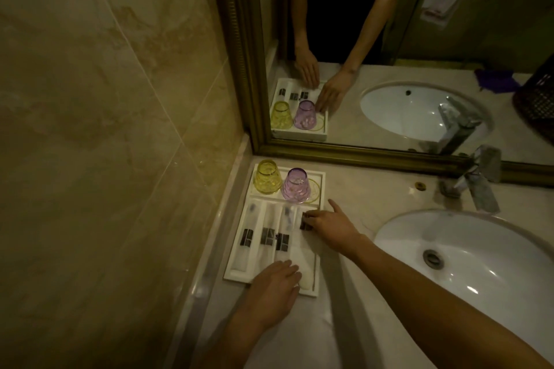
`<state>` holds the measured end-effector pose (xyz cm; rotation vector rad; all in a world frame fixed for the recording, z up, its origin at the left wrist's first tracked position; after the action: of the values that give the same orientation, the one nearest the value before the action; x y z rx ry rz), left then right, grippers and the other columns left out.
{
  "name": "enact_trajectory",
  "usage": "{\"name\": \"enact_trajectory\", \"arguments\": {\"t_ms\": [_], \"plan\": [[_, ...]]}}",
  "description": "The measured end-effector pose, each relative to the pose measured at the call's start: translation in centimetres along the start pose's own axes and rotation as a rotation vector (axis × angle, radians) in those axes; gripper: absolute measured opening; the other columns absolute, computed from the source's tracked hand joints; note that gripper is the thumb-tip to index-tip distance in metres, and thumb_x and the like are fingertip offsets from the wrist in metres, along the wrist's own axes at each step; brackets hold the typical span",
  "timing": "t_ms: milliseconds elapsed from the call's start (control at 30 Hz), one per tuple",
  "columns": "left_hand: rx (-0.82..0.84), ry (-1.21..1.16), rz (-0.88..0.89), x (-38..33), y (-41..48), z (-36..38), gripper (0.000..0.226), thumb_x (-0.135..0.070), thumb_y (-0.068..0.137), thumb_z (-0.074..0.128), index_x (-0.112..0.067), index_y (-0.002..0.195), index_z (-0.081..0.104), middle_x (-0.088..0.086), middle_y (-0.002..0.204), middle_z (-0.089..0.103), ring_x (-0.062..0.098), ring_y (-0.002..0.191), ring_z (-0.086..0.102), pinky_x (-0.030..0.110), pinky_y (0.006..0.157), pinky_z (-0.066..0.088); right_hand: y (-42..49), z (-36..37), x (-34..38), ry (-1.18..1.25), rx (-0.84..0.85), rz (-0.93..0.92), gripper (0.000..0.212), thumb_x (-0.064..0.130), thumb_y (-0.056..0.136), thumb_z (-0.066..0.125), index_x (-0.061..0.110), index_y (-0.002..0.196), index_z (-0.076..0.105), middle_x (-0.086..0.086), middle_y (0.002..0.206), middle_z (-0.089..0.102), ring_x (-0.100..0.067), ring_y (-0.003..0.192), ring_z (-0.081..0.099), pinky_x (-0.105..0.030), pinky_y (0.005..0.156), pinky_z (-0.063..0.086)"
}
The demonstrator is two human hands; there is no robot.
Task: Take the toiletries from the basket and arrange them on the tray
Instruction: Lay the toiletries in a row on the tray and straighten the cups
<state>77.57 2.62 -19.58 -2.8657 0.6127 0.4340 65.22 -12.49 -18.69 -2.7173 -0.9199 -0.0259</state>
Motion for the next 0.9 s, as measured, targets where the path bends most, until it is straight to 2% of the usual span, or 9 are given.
{"name": "enact_trajectory", "arguments": {"t_ms": [167, 300, 400, 467, 567, 667, 767, 833, 900], "plan": [[0.046, -0.009, -0.008, 0.2, -0.3, 0.3, 0.049, -0.035, 0.101, 0.033, -0.021, 0.145, 0.047, 0.001, 0.154, 0.045, 0.017, 0.144, 0.035, 0.033, 0.122, 0.018, 0.1, 0.1, -1.1, -0.015, 0.076, -0.055, 0.042, 0.02, 0.105, 0.042, 0.029, 0.144, 0.055, 0.003, 0.159, 0.044, -0.016, 0.144, 0.045, -0.053, 0.125, 0.008], [0.092, -0.021, 0.092, -1.0, -0.5, 0.3, 0.048, -0.034, 0.1, 0.033, -0.02, 0.142, 0.05, -0.001, 0.152, 0.047, 0.019, 0.138, 0.042, 0.034, 0.118, 0.029, 0.0, 0.0, -1.1, 0.023, 0.078, -0.047, 0.044, 0.021, 0.105, 0.043, 0.03, 0.147, 0.051, 0.003, 0.161, 0.04, -0.016, 0.15, 0.035, -0.054, 0.126, 0.01], [0.1, -0.041, 0.105, -1.4, -0.6, 0.4, 0.047, -0.034, 0.099, 0.032, -0.017, 0.137, 0.055, 0.0, 0.15, 0.049, 0.021, 0.13, 0.049, 0.034, 0.111, 0.036, -0.3, -0.1, -0.9, -0.012, 0.067, -0.046, 0.043, 0.02, 0.104, 0.049, 0.028, 0.146, 0.053, 0.001, 0.16, 0.043, -0.017, 0.15, 0.035, -0.054, 0.125, 0.012], [0.094, -0.042, 0.106, -1.4, -0.6, 0.5, 0.048, -0.034, 0.1, 0.032, -0.017, 0.139, 0.054, 0.0, 0.152, 0.047, 0.019, 0.135, 0.046, 0.033, 0.115, 0.031, -0.5, -1.0, -0.7, -0.034, -0.045, -0.037, 0.039, 0.017, 0.1, 0.054, 0.024, 0.138, 0.061, -0.002, 0.151, 0.054, -0.02, 0.141, 0.048, -0.051, 0.124, 0.021], [0.068, -0.035, 0.07, -1.0, -0.7, 0.3, 0.049, -0.034, 0.099, 0.033, -0.021, 0.144, 0.048, -0.001, 0.156, 0.041, 0.017, 0.143, 0.037, 0.031, 0.12, 0.021, -0.3, -4.2, -0.6, -0.008, -0.394, 0.047, 0.041, 0.012, 0.089, 0.068, 0.021, 0.129, 0.064, -0.005, 0.132, 0.067, -0.024, 0.119, 0.064, -0.045, 0.111, 0.042], [0.043, 0.015, -0.136, 0.5, -0.8, -0.1, 0.053, -0.038, 0.098, 0.037, -0.029, 0.151, 0.034, -0.003, 0.164, 0.024, 0.021, 0.151, 0.02, 0.034, 0.122, 0.008, 1.2, -7.3, -1.0, 0.232, -0.507, 0.159, 0.058, 0.025, 0.088, 0.075, 0.022, 0.141, 0.054, -0.008, 0.143, 0.058, -0.028, 0.124, 0.06, -0.045, 0.102, 0.051], [0.053, 0.083, -0.338, 2.8, -1.3, -0.2, 0.065, -0.046, 0.097, 0.029, -0.04, 0.156, 0.002, -0.002, 0.167, -0.007, 0.028, 0.153, -0.009, 0.044, 0.122, -0.005, 3.7, -8.7, -1.8, 0.493, -0.373, 0.267, 0.075, 0.029, 0.086, 0.078, 0.022, 0.152, 0.043, -0.01, 0.156, 0.044, -0.031, 0.137, 0.049, -0.044, 0.108, 0.047], [0.079, 0.096, -0.357, 3.5, -1.5, 0.3, 0.065, -0.056, 0.095, 0.016, -0.047, 0.151, -0.017, -0.005, 0.164, -0.023, 0.028, 0.149, -0.025, 0.051, 0.121, -0.01, 5.0, -9.0, -1.8, 0.482, -0.268, 0.255, 0.08, 0.027, 0.086, 0.079, 0.021, 0.155, 0.039, -0.013, 0.16, 0.038, -0.031, 0.143, 0.044, -0.042, 0.112, 0.042], [0.118, 0.07, -0.363, 3.6, -1.6, 0.9, 0.064, -0.068, 0.09, 0.003, -0.053, 0.146, -0.024, -0.008, 0.16, -0.031, 0.026, 0.147, -0.03, 0.053, 0.12, -0.011, 5.8, -9.0, -1.4, 0.427, -0.18, 0.217, 0.078, 0.023, 0.087, 0.078, 0.021, 0.155, 0.04, -0.014, 0.161, 0.036, -0.032, 0.145, 0.041, -0.041, 0.113, 0.04]]}}
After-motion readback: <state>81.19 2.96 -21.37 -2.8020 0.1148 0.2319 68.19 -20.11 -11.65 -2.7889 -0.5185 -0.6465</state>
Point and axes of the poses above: each hand's wrist, its own y-axis towards the middle knuckle, its own z-axis out of the palm, x = y × z, the point moved 6 cm from there along y, towards the middle knuckle
